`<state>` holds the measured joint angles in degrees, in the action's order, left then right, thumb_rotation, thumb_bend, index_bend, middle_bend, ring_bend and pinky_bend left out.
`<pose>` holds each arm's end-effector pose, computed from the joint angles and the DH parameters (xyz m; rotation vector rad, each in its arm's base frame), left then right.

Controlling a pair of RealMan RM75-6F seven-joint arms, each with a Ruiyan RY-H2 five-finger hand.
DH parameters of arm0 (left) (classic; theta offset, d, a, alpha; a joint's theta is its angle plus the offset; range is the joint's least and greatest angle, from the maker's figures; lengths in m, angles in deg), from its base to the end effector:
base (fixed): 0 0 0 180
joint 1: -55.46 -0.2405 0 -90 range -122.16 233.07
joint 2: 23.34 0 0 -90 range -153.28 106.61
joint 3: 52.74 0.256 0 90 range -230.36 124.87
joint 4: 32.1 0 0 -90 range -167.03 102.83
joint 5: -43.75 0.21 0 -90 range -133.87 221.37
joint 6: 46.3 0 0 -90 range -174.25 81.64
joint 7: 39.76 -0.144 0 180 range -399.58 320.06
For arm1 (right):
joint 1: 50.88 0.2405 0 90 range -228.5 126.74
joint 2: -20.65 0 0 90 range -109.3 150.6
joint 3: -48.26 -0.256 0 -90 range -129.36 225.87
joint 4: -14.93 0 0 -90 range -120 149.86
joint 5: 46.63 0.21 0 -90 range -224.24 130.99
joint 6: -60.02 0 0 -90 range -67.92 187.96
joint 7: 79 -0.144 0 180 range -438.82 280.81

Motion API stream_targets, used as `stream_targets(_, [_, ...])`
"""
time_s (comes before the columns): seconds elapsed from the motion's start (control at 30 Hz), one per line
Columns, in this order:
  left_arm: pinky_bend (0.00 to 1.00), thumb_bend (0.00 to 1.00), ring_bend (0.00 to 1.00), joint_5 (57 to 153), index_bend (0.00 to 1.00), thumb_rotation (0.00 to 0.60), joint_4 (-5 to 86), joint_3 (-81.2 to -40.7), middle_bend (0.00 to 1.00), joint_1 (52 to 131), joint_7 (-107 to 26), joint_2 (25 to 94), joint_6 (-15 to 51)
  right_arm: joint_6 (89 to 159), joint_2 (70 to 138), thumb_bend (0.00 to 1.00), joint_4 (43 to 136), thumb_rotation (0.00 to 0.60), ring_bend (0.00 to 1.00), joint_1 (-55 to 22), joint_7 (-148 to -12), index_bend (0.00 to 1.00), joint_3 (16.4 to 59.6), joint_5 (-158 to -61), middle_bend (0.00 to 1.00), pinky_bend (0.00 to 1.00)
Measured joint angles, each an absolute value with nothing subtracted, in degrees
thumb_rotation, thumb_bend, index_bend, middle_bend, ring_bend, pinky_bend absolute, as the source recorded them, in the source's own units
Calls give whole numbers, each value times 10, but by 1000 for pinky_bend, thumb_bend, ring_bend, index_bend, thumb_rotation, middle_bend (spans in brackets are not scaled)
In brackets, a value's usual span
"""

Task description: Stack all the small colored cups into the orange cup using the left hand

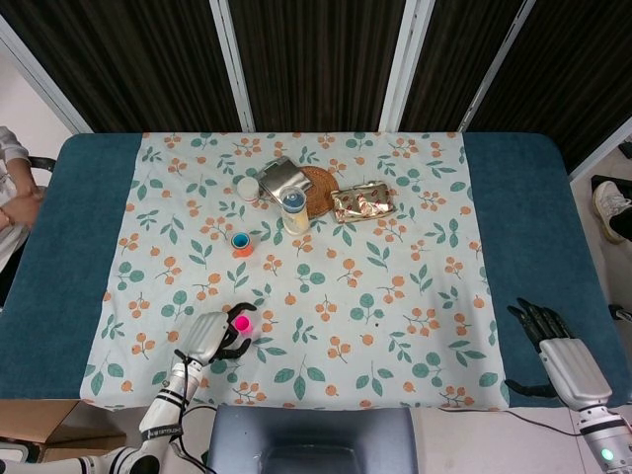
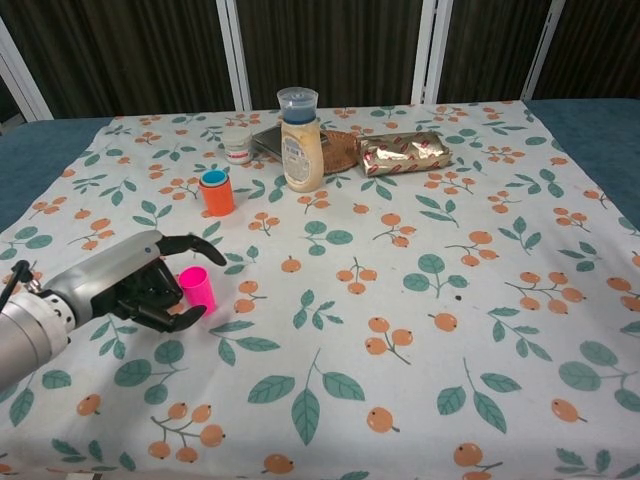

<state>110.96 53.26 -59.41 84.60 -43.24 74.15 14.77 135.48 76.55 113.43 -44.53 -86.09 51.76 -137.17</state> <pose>-0.1821 0.2702 -0.0594 -1.6128 -1.4532 -1.0867 -0.3060 -0.1591 0.1548 1.5677 -1.1387 0.8215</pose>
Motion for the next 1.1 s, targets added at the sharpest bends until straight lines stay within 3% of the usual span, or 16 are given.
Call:
stream_targets(0.2, [1000,380,1000,1105,388,600,519,-602,1000,845,-425,745,146,1357,765,189,1135,600,0,-446,-862,0,517,-1371,0,0])
stream_targets(0.37, [1000,390,1000,1106,504,600,511,-605,1000,845,-416,745,144,1357,765,189,1135,600,0,-446,-860,0,518,-1372,0,0])
stream_targets(0.77, [1000,461,1000,1113,603,600,496,-624,1000,848,-401,750,145,1357,767,189,1136,600,0,-446,-856,0,517,-1369,0,0])
stream_targets(0.93, [1000,464,1000,1109,608,600,505,-666,1000,864,-401,749,154,1354,768,189,1135,600,0,-445,-853,0,517,-1367,0,0])
stream_targets(1.1, [1000,469,1000,1089,611,600,486,-743,1000,916,-427,765,163,1352,769,189,1136,600,0,-444,-851,0,513,-1358,0,0])
